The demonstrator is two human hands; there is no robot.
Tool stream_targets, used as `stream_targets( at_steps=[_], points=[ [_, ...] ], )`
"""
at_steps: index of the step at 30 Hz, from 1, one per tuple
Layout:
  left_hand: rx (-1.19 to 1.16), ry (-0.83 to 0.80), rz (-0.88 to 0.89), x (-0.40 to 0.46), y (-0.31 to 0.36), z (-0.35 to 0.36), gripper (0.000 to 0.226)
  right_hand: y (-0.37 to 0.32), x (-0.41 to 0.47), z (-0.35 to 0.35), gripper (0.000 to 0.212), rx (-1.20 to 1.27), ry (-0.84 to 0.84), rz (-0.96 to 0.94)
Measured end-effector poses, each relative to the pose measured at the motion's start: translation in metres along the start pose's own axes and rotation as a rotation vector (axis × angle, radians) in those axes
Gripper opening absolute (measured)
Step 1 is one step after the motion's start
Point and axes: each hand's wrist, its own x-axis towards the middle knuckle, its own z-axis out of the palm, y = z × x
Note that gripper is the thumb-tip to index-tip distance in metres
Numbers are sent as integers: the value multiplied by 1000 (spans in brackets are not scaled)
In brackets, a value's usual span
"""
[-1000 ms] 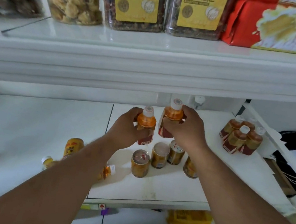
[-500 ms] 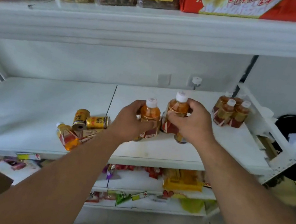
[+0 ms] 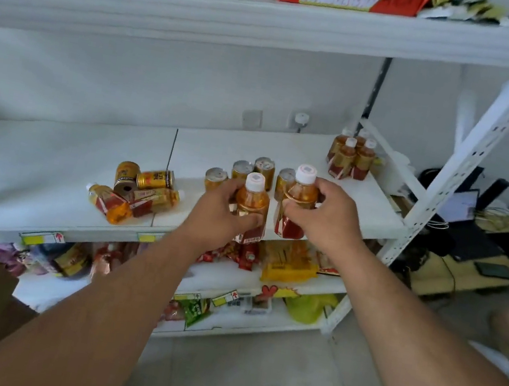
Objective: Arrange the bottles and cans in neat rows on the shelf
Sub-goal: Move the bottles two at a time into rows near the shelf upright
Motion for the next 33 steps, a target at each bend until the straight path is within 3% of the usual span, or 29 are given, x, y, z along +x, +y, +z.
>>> stream_targets(
  at_steps=[8, 14, 25, 33],
  points=[
    [-5, -46, 7, -52, 21, 30, 53, 10, -65, -39, 21, -12, 63, 26],
    [17, -82, 25, -58, 51, 71, 66, 29, -82, -87, 19, -6, 99, 38],
    [38, -82, 0, -46, 112, 168, 59, 94, -68, -179, 31, -28, 109, 63],
    [45, -110, -14, -4, 120, 208, 65, 119, -27, -205, 32, -35, 114, 64]
  ],
)
